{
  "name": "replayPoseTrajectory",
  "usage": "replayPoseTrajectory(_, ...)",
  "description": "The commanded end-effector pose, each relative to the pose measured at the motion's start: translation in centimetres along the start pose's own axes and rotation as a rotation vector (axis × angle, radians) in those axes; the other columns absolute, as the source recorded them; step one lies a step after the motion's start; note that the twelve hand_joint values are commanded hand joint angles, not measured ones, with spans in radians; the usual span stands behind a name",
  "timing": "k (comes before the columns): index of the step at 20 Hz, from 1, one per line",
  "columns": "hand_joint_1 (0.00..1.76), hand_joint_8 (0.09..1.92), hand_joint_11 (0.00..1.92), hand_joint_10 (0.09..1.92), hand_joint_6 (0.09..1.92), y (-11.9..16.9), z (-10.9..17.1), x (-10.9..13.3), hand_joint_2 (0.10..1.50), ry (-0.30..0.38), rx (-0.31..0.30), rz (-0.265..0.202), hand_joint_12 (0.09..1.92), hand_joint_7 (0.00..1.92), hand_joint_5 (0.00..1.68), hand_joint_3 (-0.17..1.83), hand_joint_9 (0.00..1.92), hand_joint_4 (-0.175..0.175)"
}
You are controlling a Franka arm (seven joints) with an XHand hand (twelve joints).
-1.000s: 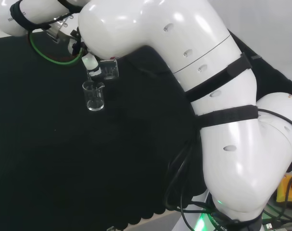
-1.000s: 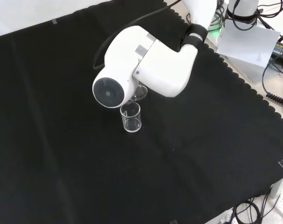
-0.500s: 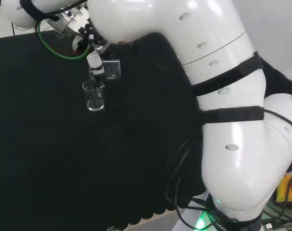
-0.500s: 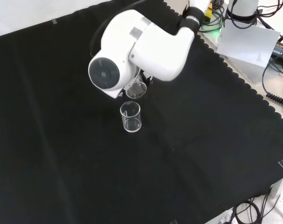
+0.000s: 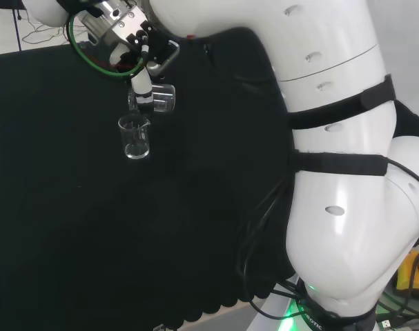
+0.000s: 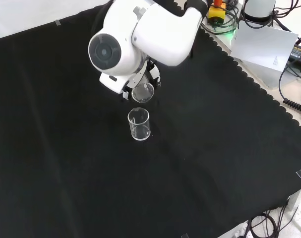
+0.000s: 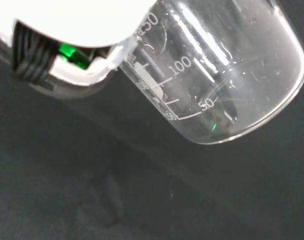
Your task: Pour the water from the handheld beaker into the one on the table.
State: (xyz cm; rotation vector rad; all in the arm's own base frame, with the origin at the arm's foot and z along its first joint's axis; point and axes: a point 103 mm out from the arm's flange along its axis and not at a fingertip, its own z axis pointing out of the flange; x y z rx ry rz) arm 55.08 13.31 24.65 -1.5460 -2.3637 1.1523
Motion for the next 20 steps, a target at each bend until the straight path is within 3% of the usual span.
replayPoseTrajectory(1,1.30,0.67,1.16,0.44,0.83,-0.1,0.3,-0.7,0.53,0.068,-0.079,-0.031,0.86,1.38,1.20,0.88,1.40,-0.024)
replayPoseTrajectory(11,1.30,0.67,1.15,0.44,0.84,0.2,1.5,-1.8,0.54,0.128,-0.150,-0.048,0.86,1.38,1.20,0.88,1.40,-0.021)
replayPoseTrajectory(20,1.30,0.68,1.14,0.46,0.84,0.5,3.1,-3.6,0.54,0.236,-0.249,-0.062,0.88,1.38,1.19,0.88,1.38,-0.019)
